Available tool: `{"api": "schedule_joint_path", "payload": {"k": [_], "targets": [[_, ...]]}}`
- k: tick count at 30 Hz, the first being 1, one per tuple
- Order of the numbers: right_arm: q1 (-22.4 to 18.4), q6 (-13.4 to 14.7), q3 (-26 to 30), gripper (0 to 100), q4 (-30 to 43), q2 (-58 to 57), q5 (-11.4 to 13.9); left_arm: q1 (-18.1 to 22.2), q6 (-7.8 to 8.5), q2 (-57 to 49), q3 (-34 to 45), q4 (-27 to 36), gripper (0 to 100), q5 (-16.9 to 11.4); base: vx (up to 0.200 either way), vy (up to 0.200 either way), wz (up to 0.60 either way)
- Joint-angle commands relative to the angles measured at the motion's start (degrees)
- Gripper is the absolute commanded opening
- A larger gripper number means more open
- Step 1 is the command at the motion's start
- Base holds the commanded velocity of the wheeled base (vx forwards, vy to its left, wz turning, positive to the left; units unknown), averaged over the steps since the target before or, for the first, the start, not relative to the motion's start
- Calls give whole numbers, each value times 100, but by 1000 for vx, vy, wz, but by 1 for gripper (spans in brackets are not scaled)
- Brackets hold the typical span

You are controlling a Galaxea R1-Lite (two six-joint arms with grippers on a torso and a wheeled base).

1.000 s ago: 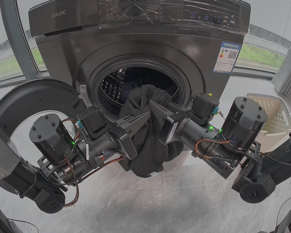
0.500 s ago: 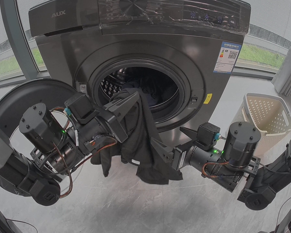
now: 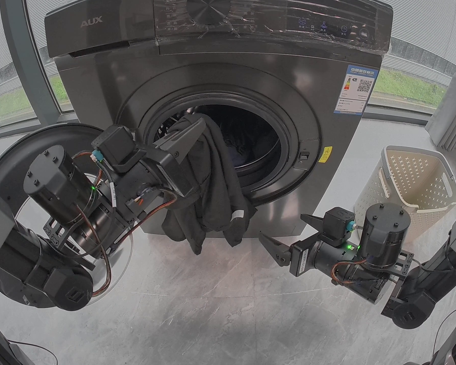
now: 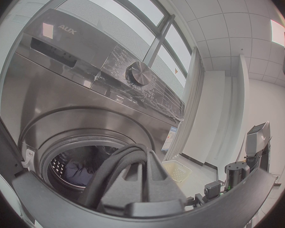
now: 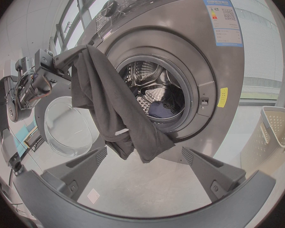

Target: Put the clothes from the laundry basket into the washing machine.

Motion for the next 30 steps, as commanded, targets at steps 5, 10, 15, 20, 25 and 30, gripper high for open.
{"api": "schedule_joint_path", "payload": {"k": [5, 10, 15, 20, 25, 30], "targets": [[-84, -80, 56, 100, -87, 497, -19, -9, 14, -254, -17, 7, 0, -17, 0, 0, 0], [-40, -89, -67, 100, -105, 779, -10, -18, 22, -342, -70, 7, 0, -43, 0, 0, 0], [92, -80, -225, 100, -123, 1016, -10, -18, 14, -342, -140, 7, 0, -25, 0, 0, 0], [206, -89, -427, 100, -167, 1218, -28, -53, 14, -333, -131, 7, 0, -17, 0, 0, 0], [206, -80, -963, 100, -167, 1491, -54, -44, 22, -324, -123, 7, 0, -17, 0, 0, 0], [198, -80, -1324, 100, -167, 1737, -89, -44, 22, -306, -123, 7, 0, -17, 0, 0, 0]]}}
